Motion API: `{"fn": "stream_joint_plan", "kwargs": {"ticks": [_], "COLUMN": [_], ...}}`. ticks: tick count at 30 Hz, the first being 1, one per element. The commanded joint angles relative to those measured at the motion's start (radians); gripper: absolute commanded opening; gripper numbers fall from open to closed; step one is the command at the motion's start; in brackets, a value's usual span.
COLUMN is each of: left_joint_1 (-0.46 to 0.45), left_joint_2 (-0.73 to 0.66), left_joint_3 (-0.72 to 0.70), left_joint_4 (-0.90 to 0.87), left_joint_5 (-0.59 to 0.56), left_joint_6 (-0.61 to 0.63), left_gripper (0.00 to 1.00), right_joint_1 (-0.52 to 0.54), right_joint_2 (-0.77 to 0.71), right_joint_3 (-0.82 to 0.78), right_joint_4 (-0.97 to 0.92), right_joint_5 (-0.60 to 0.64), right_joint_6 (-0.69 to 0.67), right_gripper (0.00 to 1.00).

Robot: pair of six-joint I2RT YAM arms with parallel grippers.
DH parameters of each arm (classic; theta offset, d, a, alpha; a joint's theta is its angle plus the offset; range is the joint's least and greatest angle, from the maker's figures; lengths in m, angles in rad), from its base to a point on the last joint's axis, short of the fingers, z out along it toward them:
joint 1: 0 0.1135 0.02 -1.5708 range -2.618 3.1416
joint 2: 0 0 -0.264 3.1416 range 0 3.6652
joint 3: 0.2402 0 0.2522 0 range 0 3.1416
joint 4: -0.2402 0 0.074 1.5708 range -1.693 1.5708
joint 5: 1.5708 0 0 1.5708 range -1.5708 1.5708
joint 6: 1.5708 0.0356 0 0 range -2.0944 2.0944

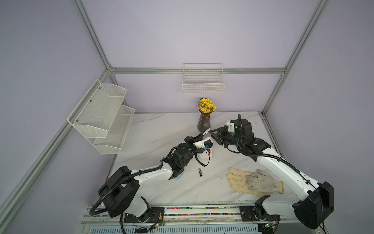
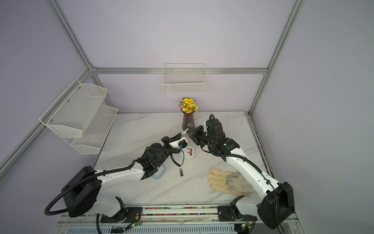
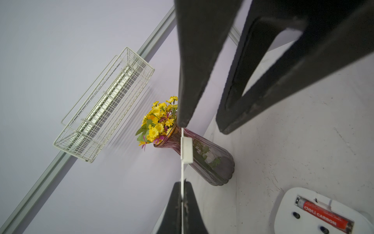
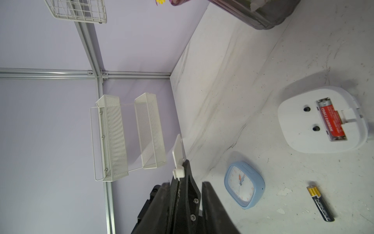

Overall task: Insert the battery into the alarm
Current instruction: Pick up the cover from the center of the board.

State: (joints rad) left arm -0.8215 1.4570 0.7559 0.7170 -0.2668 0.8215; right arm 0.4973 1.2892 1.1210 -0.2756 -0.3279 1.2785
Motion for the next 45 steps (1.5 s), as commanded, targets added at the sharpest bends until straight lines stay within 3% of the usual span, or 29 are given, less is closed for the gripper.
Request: {"fn": "stream_joint_plan", "kwargs": {"ticks": [1, 8, 17, 30, 32, 33, 35, 39, 44, 45], "left_joint_1": [-0.010, -0.021, -0.025, -0.031, -0.034, -0.036, -0.042, -0.048, -0.047, -0.047], "left_joint_2": [-0.017, -0.015, -0.019, -0.026, -0.028, -0.033, -0.036, -0.110, -0.166, -0.173], "left_joint_3": [0.003, 0.008, 0.009, 0.010, 0.008, 0.004, -0.020, -0.078, -0.130, -0.130], "left_joint_4": [0.032, 0.021, -0.007, -0.015, -0.014, -0.014, -0.004, 0.001, -0.044, -0.066], "left_joint_5": [0.047, 0.067, 0.057, 0.056, 0.057, 0.061, 0.085, 0.144, 0.171, 0.158], "left_joint_6": [0.029, 0.020, 0.034, 0.038, 0.004, -0.021, -0.095, -0.372, -0.703, -0.761], "left_gripper": [0.00, 0.00, 0.00, 0.00, 0.31, 0.38, 0.68, 0.78, 0.83, 0.89], "right_joint_1": [0.013, 0.012, 0.012, 0.013, 0.013, 0.010, 0.000, -0.052, -0.107, -0.115], "right_joint_2": [0.016, 0.019, 0.026, 0.054, 0.056, 0.055, 0.058, 0.102, 0.193, 0.207], "right_joint_3": [0.023, 0.028, 0.042, 0.035, 0.036, 0.033, 0.028, 0.018, 0.004, -0.006], "right_joint_4": [0.014, 0.000, -0.024, -0.013, -0.013, -0.012, -0.002, 0.004, 0.046, 0.062], "right_joint_5": [0.017, 0.081, 0.139, 0.132, 0.127, 0.131, 0.138, 0.102, -0.021, -0.052], "right_joint_6": [0.046, 0.037, 0.029, 0.029, 0.026, 0.019, -0.028, -0.157, -0.427, -0.468], "right_gripper": [0.33, 0.30, 0.13, 0.01, 0.00, 0.00, 0.00, 0.00, 0.00, 0.00]}}
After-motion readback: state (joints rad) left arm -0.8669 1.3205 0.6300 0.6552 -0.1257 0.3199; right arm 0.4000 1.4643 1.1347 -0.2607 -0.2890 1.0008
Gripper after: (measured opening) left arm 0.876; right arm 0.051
